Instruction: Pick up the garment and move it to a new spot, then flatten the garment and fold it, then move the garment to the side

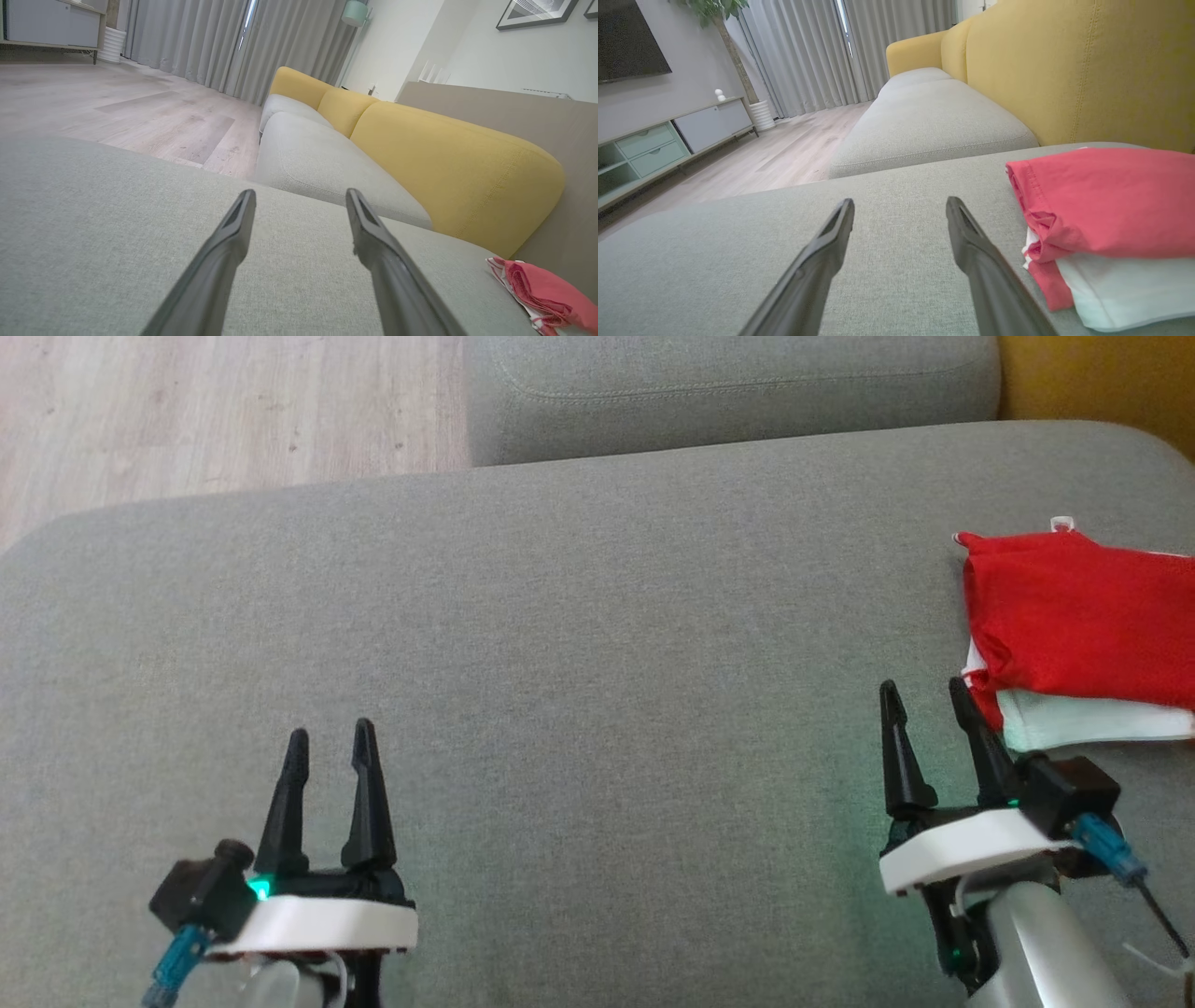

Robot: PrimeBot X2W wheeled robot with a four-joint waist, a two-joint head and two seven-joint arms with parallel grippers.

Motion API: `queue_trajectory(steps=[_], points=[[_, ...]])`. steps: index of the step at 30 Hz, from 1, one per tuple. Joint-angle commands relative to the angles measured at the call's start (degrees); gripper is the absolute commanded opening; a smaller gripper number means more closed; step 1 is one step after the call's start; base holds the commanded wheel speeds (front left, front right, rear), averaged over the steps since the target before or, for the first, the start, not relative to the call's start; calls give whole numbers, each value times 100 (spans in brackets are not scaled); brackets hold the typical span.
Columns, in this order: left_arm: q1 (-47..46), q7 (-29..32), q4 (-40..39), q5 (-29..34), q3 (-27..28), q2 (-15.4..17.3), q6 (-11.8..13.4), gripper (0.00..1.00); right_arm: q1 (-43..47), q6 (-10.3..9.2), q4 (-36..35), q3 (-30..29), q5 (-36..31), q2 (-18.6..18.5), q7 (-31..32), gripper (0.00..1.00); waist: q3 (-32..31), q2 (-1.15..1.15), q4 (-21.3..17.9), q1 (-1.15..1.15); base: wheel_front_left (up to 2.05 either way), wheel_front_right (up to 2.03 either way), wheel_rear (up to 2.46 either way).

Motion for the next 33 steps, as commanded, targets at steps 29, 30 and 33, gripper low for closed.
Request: queue_trajectory(steps=[29, 30, 33], points=[[92, 28, 231, -243, -46, 3, -1, 0, 78, 0, -165, 83, 241, 7, 17, 0, 42, 0, -57, 1, 0, 0, 0], [90, 42, 228, -301, -38, 7, 0, 0, 80, 0, -172, 77, 309, 4, 32, 0, 39, 0, -56, 1, 0, 0, 0], [82, 85, 226, -473, -14, 20, 0, 0, 84, 1, -190, 57, 513, -6, 77, 0, 29, 0, -52, 1, 0, 0, 0]])
